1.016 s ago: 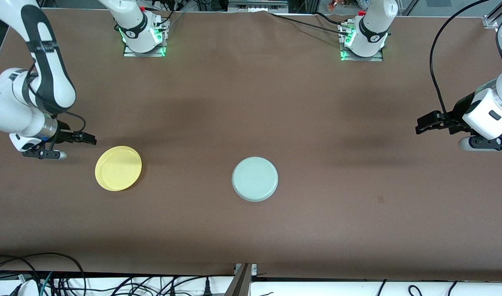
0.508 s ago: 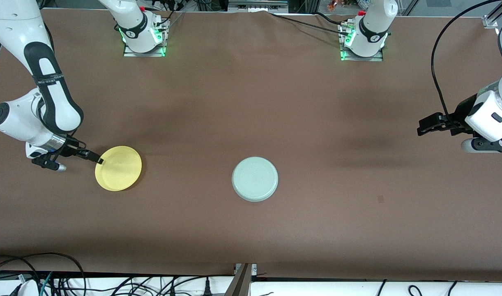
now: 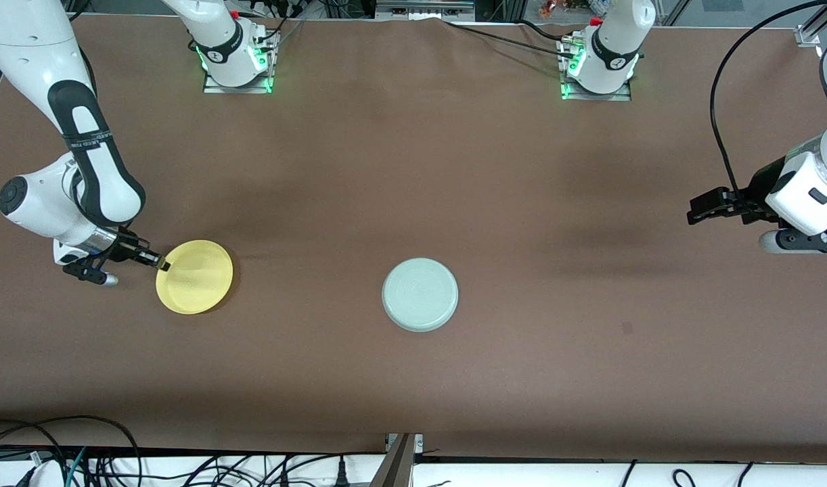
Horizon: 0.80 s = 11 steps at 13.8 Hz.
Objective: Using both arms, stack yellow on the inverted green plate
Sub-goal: 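Reach the right gripper to the yellow plate rim and grasp it, then carry the yellow plate onto the inverted green plate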
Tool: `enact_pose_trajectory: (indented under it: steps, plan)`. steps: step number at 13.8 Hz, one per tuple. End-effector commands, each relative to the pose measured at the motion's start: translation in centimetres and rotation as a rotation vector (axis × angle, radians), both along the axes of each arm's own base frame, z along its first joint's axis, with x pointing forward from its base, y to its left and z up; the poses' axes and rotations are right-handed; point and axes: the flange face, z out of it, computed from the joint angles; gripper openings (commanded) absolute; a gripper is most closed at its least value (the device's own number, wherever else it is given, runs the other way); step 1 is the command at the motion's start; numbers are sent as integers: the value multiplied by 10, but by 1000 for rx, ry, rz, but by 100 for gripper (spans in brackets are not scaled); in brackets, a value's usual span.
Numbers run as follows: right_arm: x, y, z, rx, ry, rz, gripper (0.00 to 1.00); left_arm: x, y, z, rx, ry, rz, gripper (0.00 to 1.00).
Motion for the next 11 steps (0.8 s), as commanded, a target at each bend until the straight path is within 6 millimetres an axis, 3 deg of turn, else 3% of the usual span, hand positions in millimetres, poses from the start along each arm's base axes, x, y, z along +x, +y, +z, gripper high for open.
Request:
enact_pose_trajectory:
  steps: [1,5,7,9,11]
  plan:
    - [10,6,8,35,-6,8,0,4,0,6,10,-11,1,100]
    - [35,27,74,182,70,100,0,4,0,6,8,-11,-2,100]
    - [50,50,113,228,129,82,0,4,1,6,8,-11,-2,100]
    - [62,97,142,246,202,61,0,4,2,5,8,-10,-3,100]
    - [67,161,144,234,238,86,0,4,2,5,8,-10,-2,100]
